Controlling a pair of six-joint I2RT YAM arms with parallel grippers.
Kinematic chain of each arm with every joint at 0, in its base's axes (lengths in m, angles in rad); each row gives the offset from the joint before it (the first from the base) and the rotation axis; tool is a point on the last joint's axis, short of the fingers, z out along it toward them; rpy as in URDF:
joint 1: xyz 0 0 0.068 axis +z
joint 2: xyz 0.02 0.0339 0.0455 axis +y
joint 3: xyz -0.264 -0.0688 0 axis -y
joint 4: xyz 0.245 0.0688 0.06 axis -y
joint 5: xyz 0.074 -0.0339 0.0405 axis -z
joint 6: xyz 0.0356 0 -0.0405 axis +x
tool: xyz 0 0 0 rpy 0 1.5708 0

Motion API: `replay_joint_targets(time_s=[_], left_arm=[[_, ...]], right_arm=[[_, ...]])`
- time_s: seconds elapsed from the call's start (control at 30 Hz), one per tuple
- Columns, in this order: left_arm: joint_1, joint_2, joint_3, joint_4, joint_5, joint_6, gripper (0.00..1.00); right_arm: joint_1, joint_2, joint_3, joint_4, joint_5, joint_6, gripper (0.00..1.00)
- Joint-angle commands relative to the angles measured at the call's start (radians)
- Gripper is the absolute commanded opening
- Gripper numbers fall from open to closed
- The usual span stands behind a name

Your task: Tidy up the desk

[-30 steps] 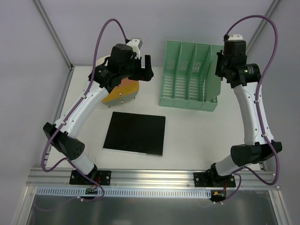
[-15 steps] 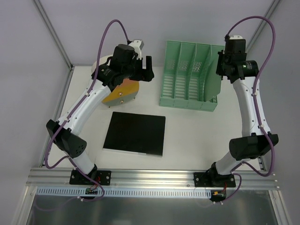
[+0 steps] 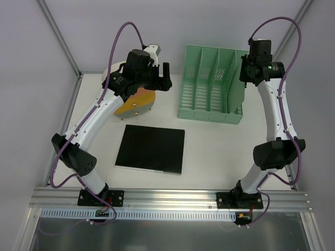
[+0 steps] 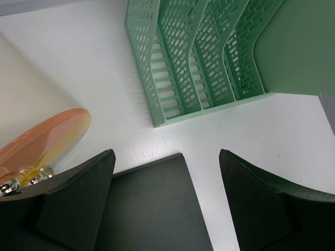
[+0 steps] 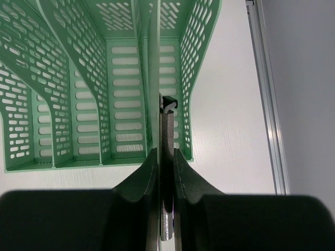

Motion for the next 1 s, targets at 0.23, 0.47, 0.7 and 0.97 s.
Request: replay_joint_targets(time_s=[0.23, 0.47, 0.7, 0.97], left_arm=[[0.012, 0.004, 0.024, 0.008, 0.022, 0.012, 0.82], [0.014, 0.004, 0.023, 0.007, 0.02, 0.012, 0.82], [0.014, 0.009, 0.02, 0.01, 0.025, 0.009, 0.82], [0.014, 0.018, 0.02, 0.017, 0.033, 0.003, 0.82]], right_arm=[[-0.006, 0.028, 0.054, -0.008, -0.025, -0.005, 0.05], [-0.006, 0.024, 0.01, 0.026, -0.03, 0.002, 0.27], [-0.006, -0.018, -0.05, 0.078, -0.033, 0.008, 0.46], [-0.005, -0.079, -0.076, 0.103, -0.039, 0.016, 0.51]])
